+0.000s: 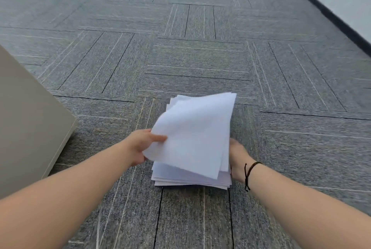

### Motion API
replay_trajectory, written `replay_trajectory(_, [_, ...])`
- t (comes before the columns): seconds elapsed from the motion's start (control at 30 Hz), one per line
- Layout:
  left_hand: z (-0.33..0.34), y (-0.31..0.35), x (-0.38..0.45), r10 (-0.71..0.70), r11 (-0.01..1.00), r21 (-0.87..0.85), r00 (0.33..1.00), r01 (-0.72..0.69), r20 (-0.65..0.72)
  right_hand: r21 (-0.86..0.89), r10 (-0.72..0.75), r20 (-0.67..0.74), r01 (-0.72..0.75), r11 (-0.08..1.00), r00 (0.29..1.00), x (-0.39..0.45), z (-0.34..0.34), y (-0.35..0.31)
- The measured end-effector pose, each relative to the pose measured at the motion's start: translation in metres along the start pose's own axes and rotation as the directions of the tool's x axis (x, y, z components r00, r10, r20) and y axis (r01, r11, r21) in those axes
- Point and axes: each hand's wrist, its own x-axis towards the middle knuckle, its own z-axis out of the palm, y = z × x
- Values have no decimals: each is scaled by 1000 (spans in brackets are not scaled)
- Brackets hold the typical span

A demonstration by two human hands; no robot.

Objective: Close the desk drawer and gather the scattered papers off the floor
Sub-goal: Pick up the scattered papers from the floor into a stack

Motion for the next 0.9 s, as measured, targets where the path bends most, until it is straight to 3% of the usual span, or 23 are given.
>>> replay_trajectory(0.13, [-8, -22, 6, -79, 973, 208, 991, 101, -109, -56, -2, -79, -2, 998, 997, 1, -2, -2])
replay_trajectory(0.27, [-4, -30, 8, -11, 900, 426, 982, 91, -187, -31, 33, -69, -35, 999, 997, 3, -3, 0])
replay_trajectory(0.47, [8, -36, 15, 195, 501, 865, 975, -5, -108, -39, 59, -78, -62, 997, 995, 6, 3, 6])
replay_trajectory(0.57, [11, -38, 19, 193, 415, 910, 976, 15, -104, -71, 63, -1, -63, 995, 998, 38, -9, 24])
replay_trajectory(0.7, [9, -36, 20, 185, 469, 883, 978, -2, -96, 3, 113, 61, -114, 994, 992, 15, 1, 11])
replay_trajectory(0.8, [7, -37, 21, 170, 542, 840, 980, -5, -104, -98, 9, 54, -4, 995, 998, -2, 11, 1])
replay_trajectory(0.9, [4, -37, 24, 149, 663, 749, 980, 1, -133, -124, -3, 73, 12, 992, 997, 1, 9, 2])
